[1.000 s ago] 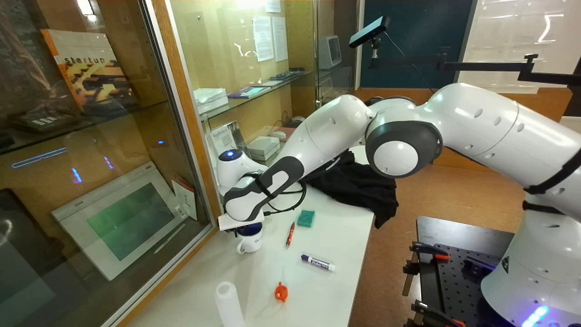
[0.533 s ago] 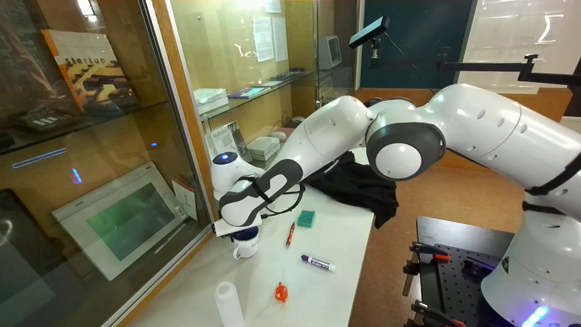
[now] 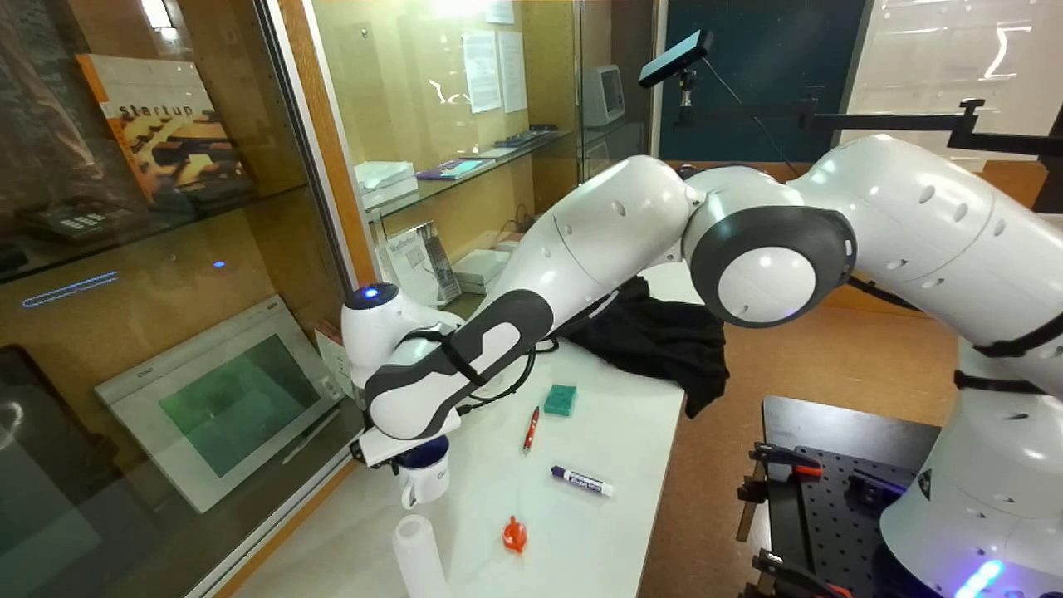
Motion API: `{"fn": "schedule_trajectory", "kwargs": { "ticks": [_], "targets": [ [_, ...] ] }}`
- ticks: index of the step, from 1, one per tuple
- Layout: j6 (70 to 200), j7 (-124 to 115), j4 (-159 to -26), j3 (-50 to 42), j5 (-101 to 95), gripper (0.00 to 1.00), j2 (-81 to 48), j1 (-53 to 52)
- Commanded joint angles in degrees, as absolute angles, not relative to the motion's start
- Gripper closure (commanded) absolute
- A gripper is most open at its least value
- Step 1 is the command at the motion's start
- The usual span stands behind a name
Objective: Pick up the cup and put it on the left side of the table
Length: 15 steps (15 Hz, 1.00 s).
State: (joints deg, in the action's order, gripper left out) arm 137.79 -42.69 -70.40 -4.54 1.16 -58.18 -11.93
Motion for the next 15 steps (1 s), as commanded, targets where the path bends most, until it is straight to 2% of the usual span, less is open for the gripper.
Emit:
{"fn": "schedule_trajectory", "kwargs": {
  "ticks": [1, 15],
  "targets": [
    [134.5, -40.1, -75.9, -3.4, 0.5, 0.98, -52.3, -14.6],
    [137.8, -42.3, -74.8, -5.2, -0.1, 0.98, -56.0, -17.5]
  ]
}}
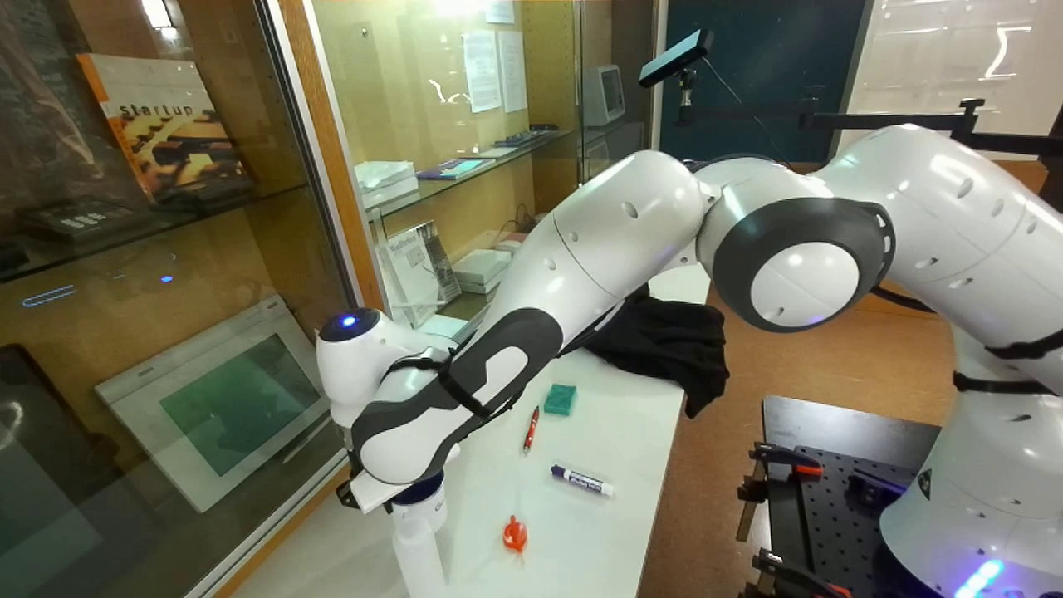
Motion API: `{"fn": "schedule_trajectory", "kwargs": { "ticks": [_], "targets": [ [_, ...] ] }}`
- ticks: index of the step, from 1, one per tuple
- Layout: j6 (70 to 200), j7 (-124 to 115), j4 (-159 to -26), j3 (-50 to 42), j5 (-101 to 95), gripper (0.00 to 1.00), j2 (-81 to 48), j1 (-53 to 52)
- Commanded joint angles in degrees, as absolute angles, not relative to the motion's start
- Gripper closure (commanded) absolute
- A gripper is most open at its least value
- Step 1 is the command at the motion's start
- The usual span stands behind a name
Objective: Pick up the cup and put it on the left side of the table
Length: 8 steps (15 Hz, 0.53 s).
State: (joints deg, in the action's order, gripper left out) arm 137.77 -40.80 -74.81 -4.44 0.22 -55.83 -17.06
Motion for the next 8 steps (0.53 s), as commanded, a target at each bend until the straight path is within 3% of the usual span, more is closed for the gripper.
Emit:
{"fn": "schedule_trajectory", "kwargs": {
  "ticks": [1, 8],
  "targets": [
    [137.7, -42.4, -74.5, -5.3, 0.0, 0.98, -56.4, -17.5],
    [138.5, -43.7, -73.4, -5.3, 0.4, 0.98, -58.5, -17.2]
  ]
}}
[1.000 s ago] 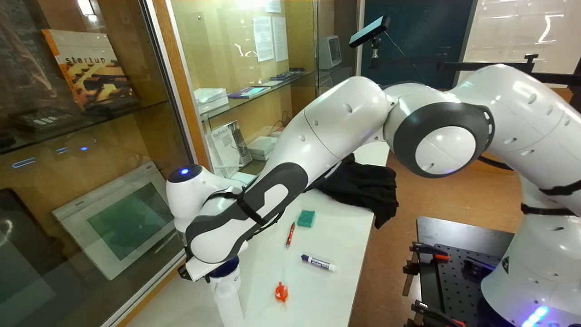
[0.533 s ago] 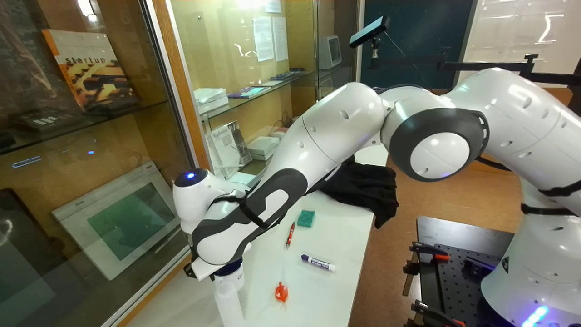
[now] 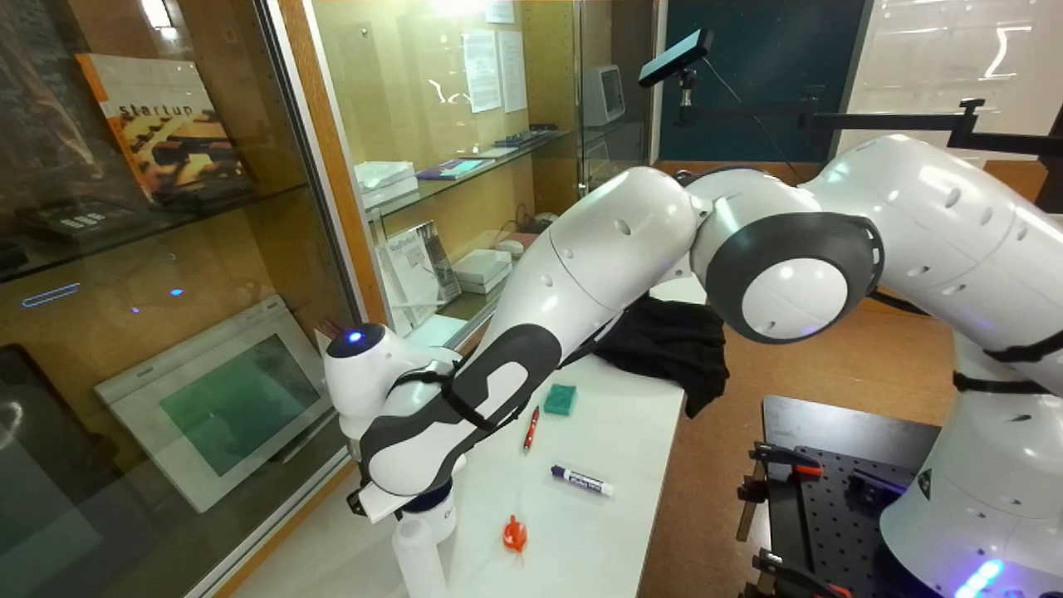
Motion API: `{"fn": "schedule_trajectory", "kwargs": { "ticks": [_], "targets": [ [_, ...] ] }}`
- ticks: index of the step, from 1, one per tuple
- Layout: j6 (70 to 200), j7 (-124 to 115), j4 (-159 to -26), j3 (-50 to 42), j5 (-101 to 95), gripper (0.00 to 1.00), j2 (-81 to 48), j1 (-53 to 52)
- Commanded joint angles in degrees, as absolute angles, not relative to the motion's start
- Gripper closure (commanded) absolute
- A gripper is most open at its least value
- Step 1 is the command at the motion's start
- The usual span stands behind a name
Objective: Pick up the cup and put it on the left side of the table
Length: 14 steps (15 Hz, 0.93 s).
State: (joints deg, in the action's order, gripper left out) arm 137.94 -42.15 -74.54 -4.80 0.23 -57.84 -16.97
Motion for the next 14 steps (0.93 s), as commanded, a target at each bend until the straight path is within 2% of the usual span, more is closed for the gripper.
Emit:
{"fn": "schedule_trajectory", "kwargs": {
  "ticks": [1, 2, 3, 4, 12, 14],
  "targets": [
    [138.5, -43.9, -73.4, -5.3, 0.4, 0.98, -58.6, -17.2],
    [138.3, -44.3, -73.3, -5.3, 0.4, 0.68, -58.7, -17.3],
    [138.2, -44.6, -73.2, -5.3, 0.4, 0.67, -58.8, -17.3],
    [138.1, -44.7, -73.1, -5.3, 0.4, 0.62, -58.8, -17.3],
    [138.7, -45.7, -78.7, -5.4, 0.5, 0.02, -51.7, -17.2],
    [137.9, -46.3, -81.7, -6.3, 0.0, 0.00, -47.6, -17.2]
  ]
}}
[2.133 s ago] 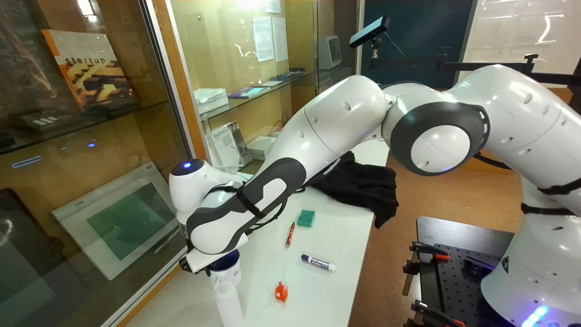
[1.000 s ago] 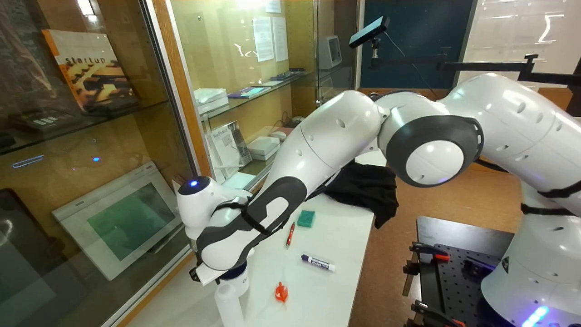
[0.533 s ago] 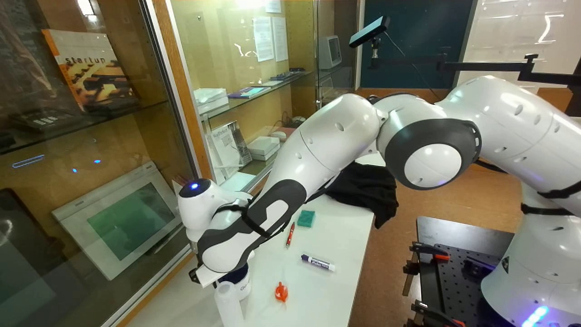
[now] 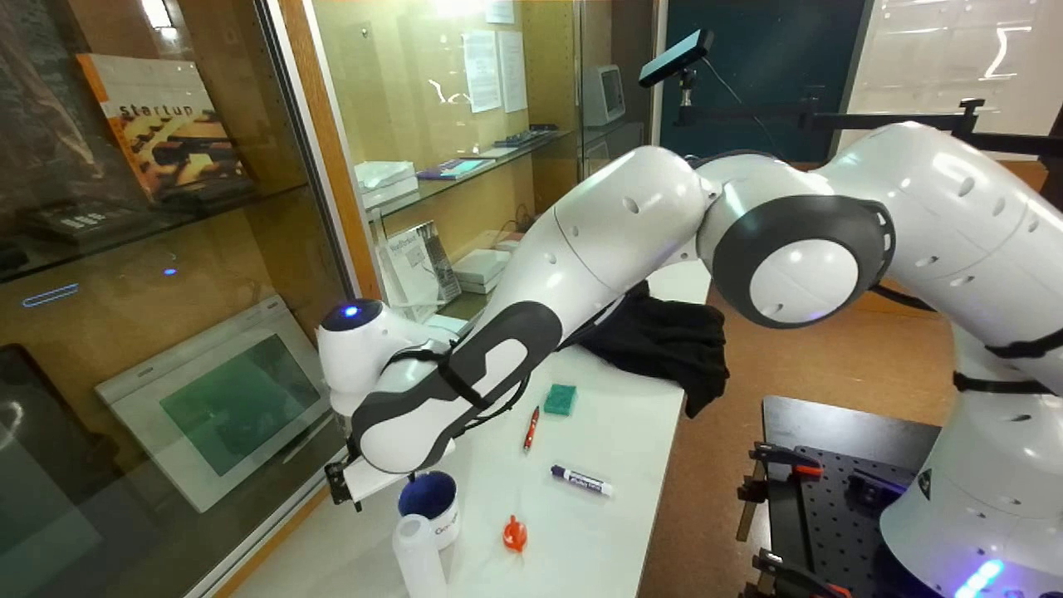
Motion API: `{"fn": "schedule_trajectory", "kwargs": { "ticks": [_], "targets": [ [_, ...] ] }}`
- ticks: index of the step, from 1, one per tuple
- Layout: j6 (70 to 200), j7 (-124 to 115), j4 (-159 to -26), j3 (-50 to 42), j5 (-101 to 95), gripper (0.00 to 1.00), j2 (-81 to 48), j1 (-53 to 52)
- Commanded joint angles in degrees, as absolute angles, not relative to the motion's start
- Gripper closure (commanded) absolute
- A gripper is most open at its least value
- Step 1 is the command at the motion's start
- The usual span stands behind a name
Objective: Pick up the cup and put it on the left side of the table
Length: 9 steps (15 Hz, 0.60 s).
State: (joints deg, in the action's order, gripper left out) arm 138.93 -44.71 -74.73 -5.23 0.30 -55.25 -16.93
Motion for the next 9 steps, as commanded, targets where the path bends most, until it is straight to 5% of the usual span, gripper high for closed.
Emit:
{"fn": "schedule_trajectory", "kwargs": {
  "ticks": [1, 9],
  "targets": [
    [136.3, -46.0, -83.7, -6.2, 0.2, 0.00, -45.0, -16.8],
    [129.2, -44.5, -96.0, -5.9, -2.7, 0.00, -30.1, -14.7]
  ]
}}
